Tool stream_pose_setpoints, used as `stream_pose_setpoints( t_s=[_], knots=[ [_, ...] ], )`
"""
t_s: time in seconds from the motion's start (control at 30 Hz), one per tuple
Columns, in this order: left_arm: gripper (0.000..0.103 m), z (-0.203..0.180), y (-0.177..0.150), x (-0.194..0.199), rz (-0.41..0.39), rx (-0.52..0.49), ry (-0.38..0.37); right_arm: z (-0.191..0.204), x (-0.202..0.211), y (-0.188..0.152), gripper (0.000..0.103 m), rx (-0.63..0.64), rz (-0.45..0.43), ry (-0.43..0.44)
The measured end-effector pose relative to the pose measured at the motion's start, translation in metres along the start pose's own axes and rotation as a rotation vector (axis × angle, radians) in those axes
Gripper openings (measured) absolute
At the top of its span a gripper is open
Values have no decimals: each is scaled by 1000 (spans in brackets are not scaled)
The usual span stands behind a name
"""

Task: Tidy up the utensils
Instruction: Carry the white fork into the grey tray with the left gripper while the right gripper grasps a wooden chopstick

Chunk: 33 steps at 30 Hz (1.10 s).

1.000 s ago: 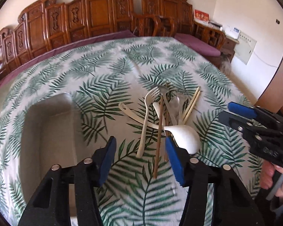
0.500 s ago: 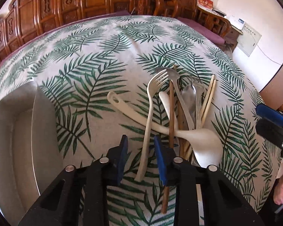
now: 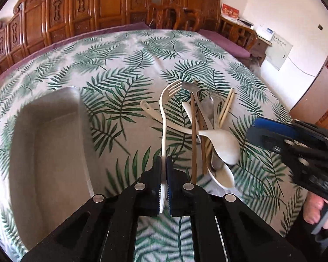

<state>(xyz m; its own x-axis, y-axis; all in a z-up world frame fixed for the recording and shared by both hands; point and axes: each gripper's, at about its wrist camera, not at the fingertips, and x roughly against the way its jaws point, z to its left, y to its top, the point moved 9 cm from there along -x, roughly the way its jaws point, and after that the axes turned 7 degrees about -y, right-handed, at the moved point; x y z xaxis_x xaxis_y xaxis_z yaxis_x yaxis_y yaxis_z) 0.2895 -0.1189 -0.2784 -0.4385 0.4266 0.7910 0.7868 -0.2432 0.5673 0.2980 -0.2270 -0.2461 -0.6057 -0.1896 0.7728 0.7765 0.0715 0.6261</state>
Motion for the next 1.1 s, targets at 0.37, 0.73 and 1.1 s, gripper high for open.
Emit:
stream_pose_setpoints(
  t_s=[0.37, 0.73, 1.1],
  knots=[
    [4, 8, 11, 48, -92, 5, -23, 35, -43, 3, 30, -20, 98, -6],
    [4, 28, 17, 69, -137, 60, -38, 36, -74, -2, 30, -32, 171, -71],
    [4, 27, 23, 83, -167, 69, -48, 33, -81, -8, 21, -41, 230, -190]
  ],
)
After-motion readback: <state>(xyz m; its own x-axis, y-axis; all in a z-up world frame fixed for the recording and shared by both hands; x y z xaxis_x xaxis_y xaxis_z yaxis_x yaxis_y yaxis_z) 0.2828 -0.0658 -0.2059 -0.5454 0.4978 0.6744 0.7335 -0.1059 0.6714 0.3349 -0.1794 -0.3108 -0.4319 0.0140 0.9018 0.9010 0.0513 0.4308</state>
